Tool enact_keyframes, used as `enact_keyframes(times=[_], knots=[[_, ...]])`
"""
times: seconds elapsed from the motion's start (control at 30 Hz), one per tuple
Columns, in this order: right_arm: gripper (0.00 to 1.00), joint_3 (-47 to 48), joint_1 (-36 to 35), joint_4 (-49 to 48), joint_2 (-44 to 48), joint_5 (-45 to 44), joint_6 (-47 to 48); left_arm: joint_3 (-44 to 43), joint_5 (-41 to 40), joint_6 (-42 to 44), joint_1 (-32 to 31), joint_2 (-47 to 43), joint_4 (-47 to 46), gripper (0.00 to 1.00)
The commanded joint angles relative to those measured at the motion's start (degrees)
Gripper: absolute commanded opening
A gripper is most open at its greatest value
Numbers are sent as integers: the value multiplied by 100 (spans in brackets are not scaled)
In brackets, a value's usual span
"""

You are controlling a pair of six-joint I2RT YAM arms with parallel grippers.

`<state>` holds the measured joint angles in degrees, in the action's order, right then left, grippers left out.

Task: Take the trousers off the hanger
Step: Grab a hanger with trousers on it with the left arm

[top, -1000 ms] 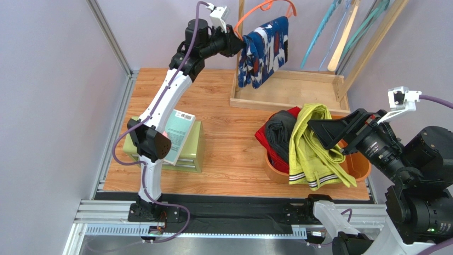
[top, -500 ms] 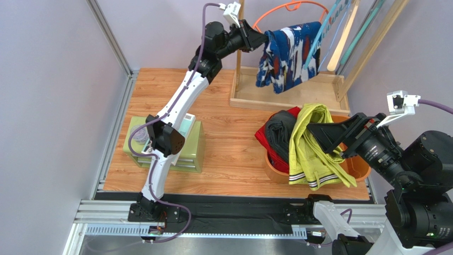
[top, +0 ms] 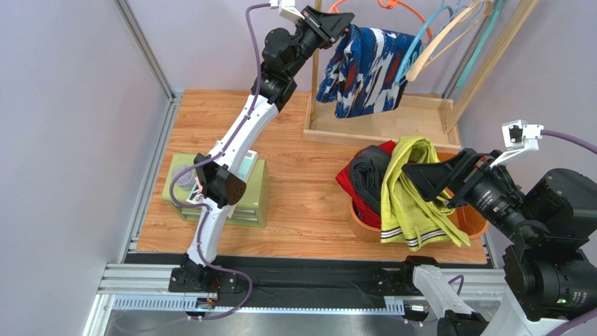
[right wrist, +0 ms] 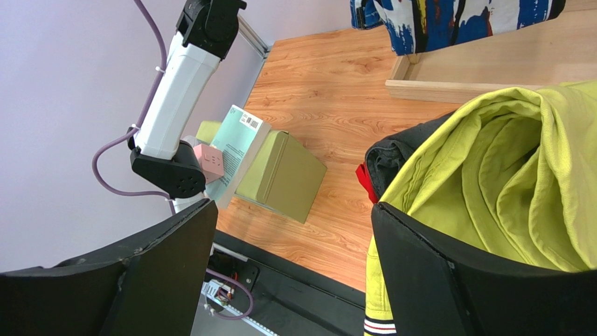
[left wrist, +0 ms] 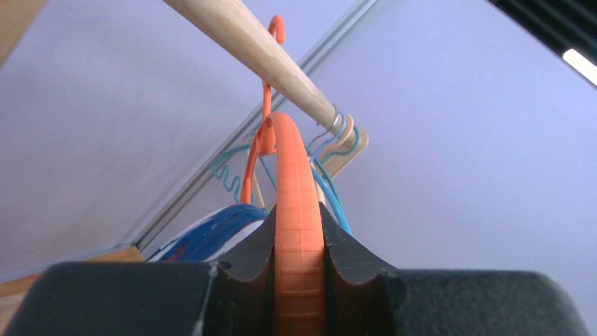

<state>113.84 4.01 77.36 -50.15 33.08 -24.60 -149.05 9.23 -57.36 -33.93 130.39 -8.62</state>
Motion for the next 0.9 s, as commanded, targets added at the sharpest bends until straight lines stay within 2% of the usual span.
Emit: enact_keyframes(times=[0.0, 0.2, 0.4, 0.53, 0.7, 0.87], knots=[[87, -81, 3, 1607, 84, 41, 34, -406, -1176, -881, 80, 364, -1502, 0], [87, -213, 3, 1607, 128, 14, 52, -537, -1556, -1251, 97, 479, -1599, 0], [87, -222, 3, 1563, 120, 40, -18, -256, -1398, -1408, 194, 146, -897, 0], [87, -196, 3, 1475, 111, 76, -106, -27, -1205, -1602, 247, -13, -256, 0], [87, -204, 3, 1466, 146, 111, -142, 43, -748, -1594, 335, -48, -123, 0], [88, -406, 3, 1483, 225, 137, -133, 789, -292, -1024, 379, -740, -96, 0]])
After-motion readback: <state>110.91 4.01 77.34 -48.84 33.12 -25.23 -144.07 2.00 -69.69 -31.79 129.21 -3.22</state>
